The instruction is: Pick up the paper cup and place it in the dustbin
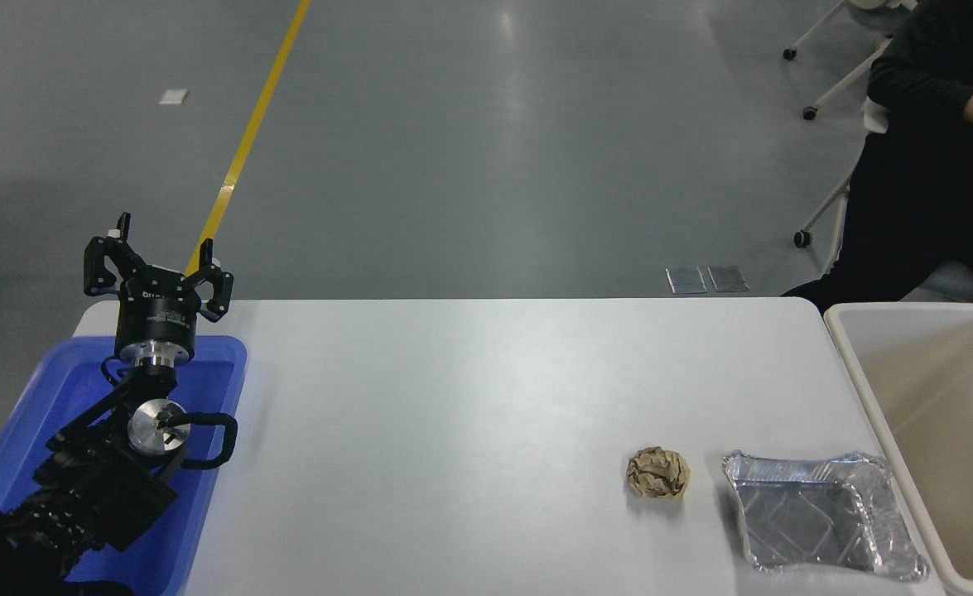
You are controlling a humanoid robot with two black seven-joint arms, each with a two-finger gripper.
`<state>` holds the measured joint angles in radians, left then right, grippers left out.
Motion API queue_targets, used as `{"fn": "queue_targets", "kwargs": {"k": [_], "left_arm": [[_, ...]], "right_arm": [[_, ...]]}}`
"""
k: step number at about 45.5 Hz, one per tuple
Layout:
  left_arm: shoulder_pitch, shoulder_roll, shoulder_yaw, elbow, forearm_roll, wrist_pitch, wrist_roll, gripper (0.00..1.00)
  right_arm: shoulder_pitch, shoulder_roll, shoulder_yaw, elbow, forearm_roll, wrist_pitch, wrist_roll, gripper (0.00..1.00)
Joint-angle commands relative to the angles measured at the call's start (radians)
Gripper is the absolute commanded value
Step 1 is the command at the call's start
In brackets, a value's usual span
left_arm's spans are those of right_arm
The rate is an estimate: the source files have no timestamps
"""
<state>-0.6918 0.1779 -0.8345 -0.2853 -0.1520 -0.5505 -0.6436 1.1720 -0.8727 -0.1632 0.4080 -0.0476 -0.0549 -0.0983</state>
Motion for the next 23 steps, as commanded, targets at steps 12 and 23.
{"fn": "queue_targets", "kwargs": {"k": [12,23], "left_arm": [[0.000,0.000,0.000,0.000,0.000,0.000,-0.001,0.99],[0.000,0.000,0.000,0.000,-0.001,0.000,0.001,0.99]], "right_arm": [[-0.489,0.300,0.409,-0.239,0.235,-0.206,0.009,0.00],[-0.565,0.415,0.447,-0.296,0.235,-0.194,0.014,0.00]]}}
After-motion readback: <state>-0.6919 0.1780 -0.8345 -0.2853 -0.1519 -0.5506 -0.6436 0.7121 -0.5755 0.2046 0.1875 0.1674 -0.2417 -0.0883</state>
